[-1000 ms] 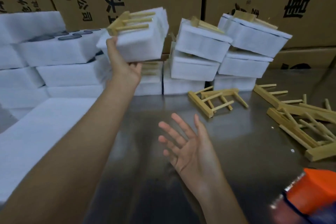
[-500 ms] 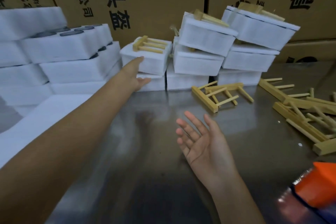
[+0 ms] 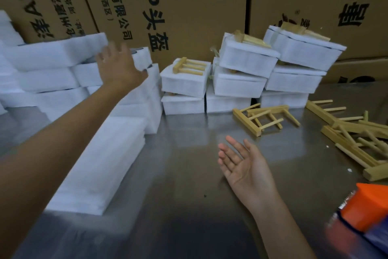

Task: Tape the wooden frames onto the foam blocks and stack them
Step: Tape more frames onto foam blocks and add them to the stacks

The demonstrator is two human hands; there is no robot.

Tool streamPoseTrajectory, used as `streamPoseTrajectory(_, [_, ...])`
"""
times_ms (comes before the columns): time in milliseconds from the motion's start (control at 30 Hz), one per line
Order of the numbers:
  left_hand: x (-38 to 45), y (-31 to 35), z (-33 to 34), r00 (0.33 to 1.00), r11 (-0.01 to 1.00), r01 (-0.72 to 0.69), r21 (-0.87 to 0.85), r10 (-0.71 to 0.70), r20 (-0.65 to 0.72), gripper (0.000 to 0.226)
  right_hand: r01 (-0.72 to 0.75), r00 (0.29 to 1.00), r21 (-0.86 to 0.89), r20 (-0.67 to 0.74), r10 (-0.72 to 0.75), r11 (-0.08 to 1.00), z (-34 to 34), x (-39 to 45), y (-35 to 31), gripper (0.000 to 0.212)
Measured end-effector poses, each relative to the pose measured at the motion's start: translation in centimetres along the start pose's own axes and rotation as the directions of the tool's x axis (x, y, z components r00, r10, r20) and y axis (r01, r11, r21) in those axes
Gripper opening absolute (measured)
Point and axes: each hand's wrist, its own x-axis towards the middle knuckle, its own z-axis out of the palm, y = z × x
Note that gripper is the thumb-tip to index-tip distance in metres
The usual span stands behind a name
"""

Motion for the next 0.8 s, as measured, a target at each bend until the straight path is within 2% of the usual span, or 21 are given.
streamPoseTrajectory(67, [0.8,-1.5,0.8,0.976,0.992,0.124,0.022,-0.126,0.176,0.088,0.000,1.000,-0.007,-0.004,0.000,1.000,0.0,0.1,0.0,0.037])
streamPoseTrajectory(100, [1.1,-1.8,1.1,0.975,0.992,0.127,0.005,-0.125,0.184,0.085,0.000,1.000,-0.012,-0.007,0.000,1.000,0.0,0.2,0.0,0.037])
streamPoseTrajectory(200, [1.2,-1.7,0.9,0.990,0.994,0.111,-0.020,-0.109,0.087,0.067,0.004,1.000,-0.021,-0.012,-0.004,1.000,0.0,0.3,0.1,0.036])
streamPoseTrajectory(300, [0.0,-1.3,0.4,0.988,0.989,0.122,-0.085,-0.129,-0.088,0.051,0.011,1.000,-0.042,-0.017,-0.012,0.999,-0.1,0.4,0.2,0.037])
streamPoseTrajectory(467, [-3.9,0.2,-1.3,0.946,0.984,-0.062,-0.165,0.005,-0.325,0.041,0.020,0.999,-0.073,-0.033,-0.022,0.997,0.0,0.2,0.2,0.035])
streamPoseTrajectory(667, [-10.1,3.5,-4.4,0.941,0.896,-0.138,-0.423,-0.016,-0.339,0.038,0.057,0.995,-0.104,-0.073,-0.065,0.993,0.5,-1.3,0.2,0.030])
streamPoseTrajectory(800, [-17.1,6.4,-5.1,0.929,0.889,-0.223,-0.399,0.069,-0.365,0.029,0.130,0.979,-0.166,-0.136,-0.153,0.978,1.3,-2.7,0.6,0.025])
